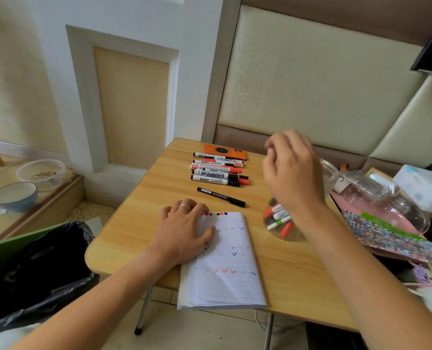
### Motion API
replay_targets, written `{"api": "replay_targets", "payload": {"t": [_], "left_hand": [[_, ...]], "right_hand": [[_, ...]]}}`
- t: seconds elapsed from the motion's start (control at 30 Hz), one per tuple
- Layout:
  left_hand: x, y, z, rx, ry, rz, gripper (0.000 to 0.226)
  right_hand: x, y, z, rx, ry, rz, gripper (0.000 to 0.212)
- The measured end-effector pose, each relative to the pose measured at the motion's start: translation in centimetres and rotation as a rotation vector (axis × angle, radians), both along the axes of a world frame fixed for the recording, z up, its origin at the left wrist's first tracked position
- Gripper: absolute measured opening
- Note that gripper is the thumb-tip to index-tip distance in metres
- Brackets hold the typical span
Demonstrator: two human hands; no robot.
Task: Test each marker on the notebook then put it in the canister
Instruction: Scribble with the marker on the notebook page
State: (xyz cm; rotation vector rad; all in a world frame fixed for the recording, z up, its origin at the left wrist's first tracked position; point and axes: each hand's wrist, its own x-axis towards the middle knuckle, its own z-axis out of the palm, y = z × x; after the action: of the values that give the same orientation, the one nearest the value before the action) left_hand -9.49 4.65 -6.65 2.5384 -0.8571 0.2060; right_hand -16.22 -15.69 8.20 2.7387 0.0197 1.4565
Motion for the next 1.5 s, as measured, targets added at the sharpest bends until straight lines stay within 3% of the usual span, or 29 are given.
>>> {"api": "replay_targets", "payload": {"t": [0.07,0.13,0.2,0.27,0.47,0.6,0.73,0.9,1.1,1.27,1.5], "left_hand": [[0.0,0.0,0.0,-0.001,-0.008,-0.002,0.052],[-0.1,-0.1,0.0,-0.006,-0.009,0.0,0.052],[-0.2,-0.1,0.0,-0.017,-0.011,0.003,0.054],[-0.3,0.0,0.0,-0.017,-0.022,0.004,0.055],[-0.3,0.0,0.1,-0.049,-0.055,-0.011,0.054],[-0.5,-0.1,0.4,-0.092,-0.114,-0.035,0.053],[-0.5,-0.2,0.5,-0.138,-0.142,-0.137,0.043],[-0.6,-0.1,0.4,-0.173,-0.148,-0.15,0.036],[-0.3,-0.2,0.1,-0.183,-0.175,-0.132,0.03],[-0.5,-0.3,0.3,-0.191,-0.169,-0.104,0.032],[-0.5,-0.1,0.5,-0.2,-0.166,-0.077,0.029]], "right_hand": [[1.2,1.0,-1.0,0.034,0.166,0.144,0.013],[2.5,1.6,-2.7,0.189,0.48,0.217,0.017],[3.9,1.7,-4.7,0.299,0.699,0.185,0.023],[5.0,1.2,-6.7,0.304,0.767,0.074,0.03],[5.8,0.1,-10.3,0.258,0.795,-0.09,0.029],[5.5,0.4,-10.2,0.319,0.645,-0.049,0.017],[4.2,1.3,-8.7,0.737,0.42,0.116,0.006],[1.5,3.1,-8.1,1.243,0.566,0.338,0.005],[-0.3,3.8,-9.0,1.554,0.603,0.483,0.008],[-0.7,1.5,-8.4,1.49,0.544,0.492,0.004],[-1.3,-0.6,-7.4,1.234,0.834,0.411,0.006]]}}
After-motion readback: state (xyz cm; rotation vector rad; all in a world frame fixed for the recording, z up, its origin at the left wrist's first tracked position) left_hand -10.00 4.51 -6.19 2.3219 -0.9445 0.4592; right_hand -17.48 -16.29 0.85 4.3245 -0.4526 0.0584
